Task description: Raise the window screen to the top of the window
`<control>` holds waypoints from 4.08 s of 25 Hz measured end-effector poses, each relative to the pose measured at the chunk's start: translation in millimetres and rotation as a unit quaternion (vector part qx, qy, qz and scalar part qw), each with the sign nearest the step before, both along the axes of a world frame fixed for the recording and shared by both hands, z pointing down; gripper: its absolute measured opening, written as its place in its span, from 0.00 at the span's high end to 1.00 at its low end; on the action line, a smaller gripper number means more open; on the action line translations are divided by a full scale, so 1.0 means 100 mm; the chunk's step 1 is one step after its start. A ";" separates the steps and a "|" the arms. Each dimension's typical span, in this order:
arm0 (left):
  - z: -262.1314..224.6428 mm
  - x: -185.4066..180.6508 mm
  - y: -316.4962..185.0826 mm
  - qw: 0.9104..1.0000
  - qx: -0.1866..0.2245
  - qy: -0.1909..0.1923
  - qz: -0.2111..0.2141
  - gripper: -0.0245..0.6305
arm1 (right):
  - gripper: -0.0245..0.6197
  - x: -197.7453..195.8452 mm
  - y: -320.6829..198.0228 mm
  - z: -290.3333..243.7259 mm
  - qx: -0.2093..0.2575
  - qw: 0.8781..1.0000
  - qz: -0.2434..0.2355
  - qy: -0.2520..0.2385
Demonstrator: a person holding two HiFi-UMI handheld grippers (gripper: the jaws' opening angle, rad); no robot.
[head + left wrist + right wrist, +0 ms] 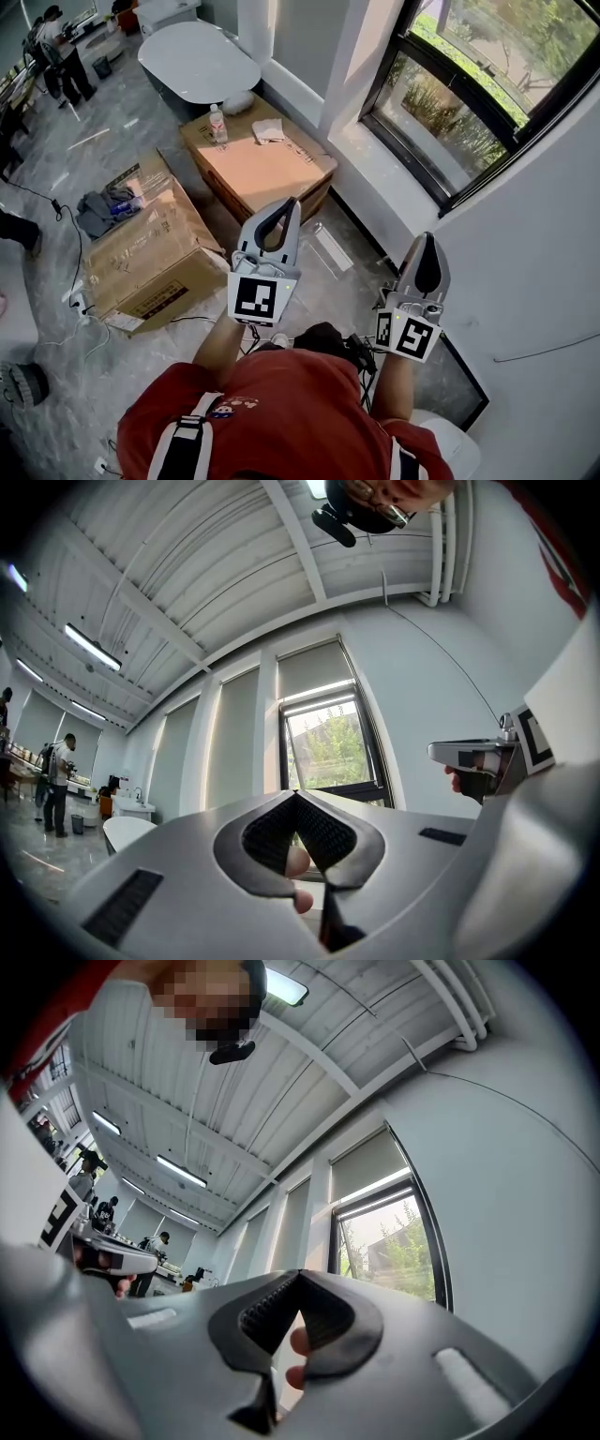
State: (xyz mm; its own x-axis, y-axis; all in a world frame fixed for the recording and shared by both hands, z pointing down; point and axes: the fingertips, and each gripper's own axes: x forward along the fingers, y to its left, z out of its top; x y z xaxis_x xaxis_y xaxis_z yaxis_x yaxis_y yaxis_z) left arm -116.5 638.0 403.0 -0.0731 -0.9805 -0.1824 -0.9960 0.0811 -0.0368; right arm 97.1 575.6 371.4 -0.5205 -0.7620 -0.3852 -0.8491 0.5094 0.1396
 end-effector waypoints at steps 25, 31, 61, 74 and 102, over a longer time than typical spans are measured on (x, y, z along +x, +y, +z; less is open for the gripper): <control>-0.11 0.29 -2.24 0.999 0.017 -0.016 0.031 0.96 | 0.95 0.41 -2.19 0.22 -0.020 0.999 0.044 -0.016; -0.15 0.56 -2.81 0.999 0.020 -0.019 0.047 0.96 | 0.95 0.64 -2.72 0.32 -0.038 0.997 0.056 -0.025; 0.18 0.41 -4.92 0.992 0.004 0.030 0.120 0.96 | 0.95 0.39 -4.52 0.55 -0.053 0.991 0.116 0.035; 0.27 -0.23 -6.01 0.989 -0.020 0.037 0.143 0.96 | 0.95 -0.41 -5.53 0.55 -0.078 0.988 0.121 0.047; 0.12 0.45 -7.50 0.965 -0.008 0.002 0.262 0.96 | 0.95 0.34 -6.45 0.46 -0.069 0.964 0.258 0.001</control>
State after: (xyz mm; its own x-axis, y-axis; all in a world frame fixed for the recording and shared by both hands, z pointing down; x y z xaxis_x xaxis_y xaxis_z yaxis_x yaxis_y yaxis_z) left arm -71.1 -112.1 414.8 0.4320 -0.8860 -0.1686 -0.9007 -0.4334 -0.0301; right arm 131.2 -69.1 417.3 -0.0590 -0.9635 -0.2612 -0.9942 0.0332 0.1021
